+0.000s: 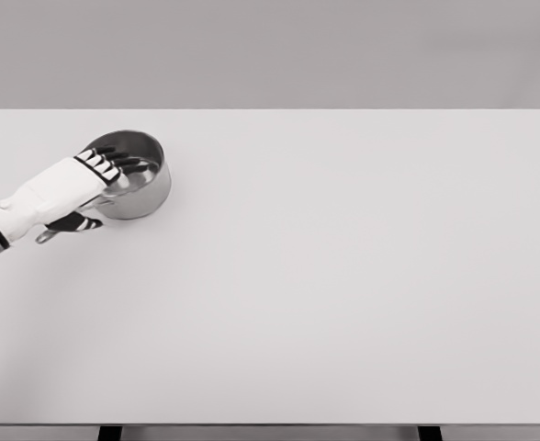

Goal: Rotate pot handle

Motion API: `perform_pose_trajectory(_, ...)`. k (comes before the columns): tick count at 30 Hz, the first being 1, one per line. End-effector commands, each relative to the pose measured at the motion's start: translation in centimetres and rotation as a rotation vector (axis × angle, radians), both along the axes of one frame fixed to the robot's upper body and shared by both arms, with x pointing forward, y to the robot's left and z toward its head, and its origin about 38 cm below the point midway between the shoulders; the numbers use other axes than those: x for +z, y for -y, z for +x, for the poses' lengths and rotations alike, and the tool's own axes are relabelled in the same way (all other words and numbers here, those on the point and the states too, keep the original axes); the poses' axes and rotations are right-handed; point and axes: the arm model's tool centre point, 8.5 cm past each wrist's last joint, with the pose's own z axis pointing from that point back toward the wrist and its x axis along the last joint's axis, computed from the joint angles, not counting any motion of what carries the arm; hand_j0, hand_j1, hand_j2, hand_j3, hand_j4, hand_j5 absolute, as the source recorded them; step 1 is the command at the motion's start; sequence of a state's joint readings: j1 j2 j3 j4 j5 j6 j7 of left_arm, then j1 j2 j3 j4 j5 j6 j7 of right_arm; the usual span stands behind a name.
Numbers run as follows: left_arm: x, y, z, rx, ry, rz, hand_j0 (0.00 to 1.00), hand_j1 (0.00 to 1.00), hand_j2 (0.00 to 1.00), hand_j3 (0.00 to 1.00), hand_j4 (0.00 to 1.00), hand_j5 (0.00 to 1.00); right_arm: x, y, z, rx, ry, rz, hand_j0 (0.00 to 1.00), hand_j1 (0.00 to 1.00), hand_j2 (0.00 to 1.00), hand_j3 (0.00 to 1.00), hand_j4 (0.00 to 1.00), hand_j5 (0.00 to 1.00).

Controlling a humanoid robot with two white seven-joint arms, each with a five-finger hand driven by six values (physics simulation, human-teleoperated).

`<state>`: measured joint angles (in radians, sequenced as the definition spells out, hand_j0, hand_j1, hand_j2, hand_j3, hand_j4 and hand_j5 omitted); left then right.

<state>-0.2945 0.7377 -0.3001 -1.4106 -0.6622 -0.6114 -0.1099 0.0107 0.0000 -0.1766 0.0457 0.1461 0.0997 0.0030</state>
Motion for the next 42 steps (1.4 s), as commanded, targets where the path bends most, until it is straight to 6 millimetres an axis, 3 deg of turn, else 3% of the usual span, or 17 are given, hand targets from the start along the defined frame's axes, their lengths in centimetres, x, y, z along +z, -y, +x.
perform_pose_trajectory(1, 0.1, -0.5, 0.1, 0.014, 0.001, -0.003, 1.0, 1.0, 1.0, 1.0, 1.0, 1.0, 0.0, 0.0, 0.0, 0.0, 0.0, 0.0, 1.0, 1.0, 1.0, 1.0, 1.0, 1.0)
perform_pose_trajectory(16, -0.1, -2.5, 0.3, 0.065, -0.012, 0.009, 1.0, 1.0, 1.0, 1.0, 1.0, 1.0, 0.0, 0.0, 0.0, 0.0, 0.0, 0.0, 1.0, 1.0, 1.0, 1.0, 1.0, 1.0)
perform_pose_trajectory(21, 0.6, -4.6, 0.5, 0.118, 0.001, 0.016, 1.0, 1.0, 1.0, 1.0, 1.0, 1.0, 0.0, 0.0, 0.0, 0.001, 0.0, 0.0, 1.0, 1.0, 1.0, 1.0, 1.0, 1.0)
perform_pose_trajectory(30, 0.5, -5.1, 0.6, 0.13, -0.004, 0.022, 1.0, 1.0, 1.0, 1.0, 1.0, 1.0, 0.0, 0.0, 0.0, 0.0, 0.0, 0.0, 1.0, 1.0, 1.0, 1.0, 1.0, 1.0)
perform_pose_trajectory(34, 0.6, -6.9, 0.8, 0.177, -0.012, 0.035, 1.0, 1.0, 1.0, 1.0, 1.0, 1.0, 0.0, 0.0, 0.0, 0.0, 0.0, 0.0, 1.0, 1.0, 1.0, 1.0, 1.0, 1.0)
perform_pose_trajectory(42, 0.8, -7.5, 1.5, 0.202, -0.008, 0.029, 1.0, 1.0, 1.0, 1.0, 1.0, 1.0, 0.0, 0.0, 0.0, 0.001, 0.0, 0.0, 1.0, 1.0, 1.0, 1.0, 1.0, 1.0)
